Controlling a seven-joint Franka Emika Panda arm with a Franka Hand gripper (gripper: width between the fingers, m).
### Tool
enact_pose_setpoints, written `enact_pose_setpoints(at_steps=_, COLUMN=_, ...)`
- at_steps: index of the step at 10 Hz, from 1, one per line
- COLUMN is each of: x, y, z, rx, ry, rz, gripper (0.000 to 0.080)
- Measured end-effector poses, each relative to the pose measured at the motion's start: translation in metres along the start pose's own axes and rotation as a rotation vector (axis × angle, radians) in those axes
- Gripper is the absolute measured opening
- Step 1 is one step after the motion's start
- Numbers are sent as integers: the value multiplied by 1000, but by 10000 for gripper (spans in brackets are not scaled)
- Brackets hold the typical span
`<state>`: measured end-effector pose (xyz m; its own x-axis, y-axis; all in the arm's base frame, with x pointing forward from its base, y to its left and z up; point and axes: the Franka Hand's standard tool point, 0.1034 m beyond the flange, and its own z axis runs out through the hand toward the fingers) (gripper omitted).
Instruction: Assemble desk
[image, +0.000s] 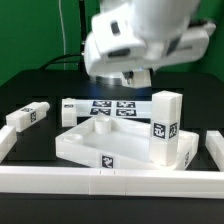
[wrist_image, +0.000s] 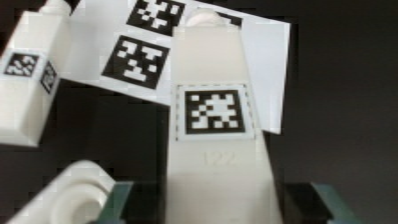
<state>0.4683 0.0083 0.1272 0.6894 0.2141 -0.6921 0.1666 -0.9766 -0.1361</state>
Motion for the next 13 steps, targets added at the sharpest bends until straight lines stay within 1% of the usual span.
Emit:
enact_pose_setpoints(at_steps=1, x=-1, y=4, z=-11, rx=1, ry=54, rz=6, gripper=288)
enact_pose_setpoints(at_steps=2, x=3, y=5, z=-16, rx=-10, ry=121, rz=6, gripper=288)
enact_pose_setpoints(at_steps=3, x=7, y=6, z=-18, rx=-23, ry=211, rz=9, gripper=288)
enact_pose_setpoints(at_steps=5, x=7, y=7, z=-19, rx=-33, ry=320, rz=15, gripper=288)
enact_pose_setpoints(at_steps=6, x=12, y=9, z=-23, rx=-46, ry=411, rz=17, gripper=288)
enact_pose_setpoints(at_steps=7, x=10, y=10, z=-26, rx=-55, ry=469, rz=17, gripper=288)
enact_pose_setpoints(at_steps=8, x=8, y=15, z=-41, rx=-45, ry=493, rz=18, gripper=288)
enact_pose_setpoints(at_steps=9, x=11, y=22, z=-59, rx=-46, ry=547, rz=17, gripper=288)
enact_pose_setpoints(at_steps=10, x=16, y=26, z=-68, rx=-53, ry=602, rz=21, gripper=288)
enact_pose_setpoints(at_steps=11, x=19, y=27, z=-68, rx=-68, ry=691, rz=25, gripper=288)
enact_pose_setpoints(at_steps=12, x=17, y=28, z=-65, rx=-75, ry=746, rz=29, gripper=288)
enact_pose_setpoints(at_steps=13, x=19, y=30, z=-67, rx=-86, ry=800, rz=30, gripper=288)
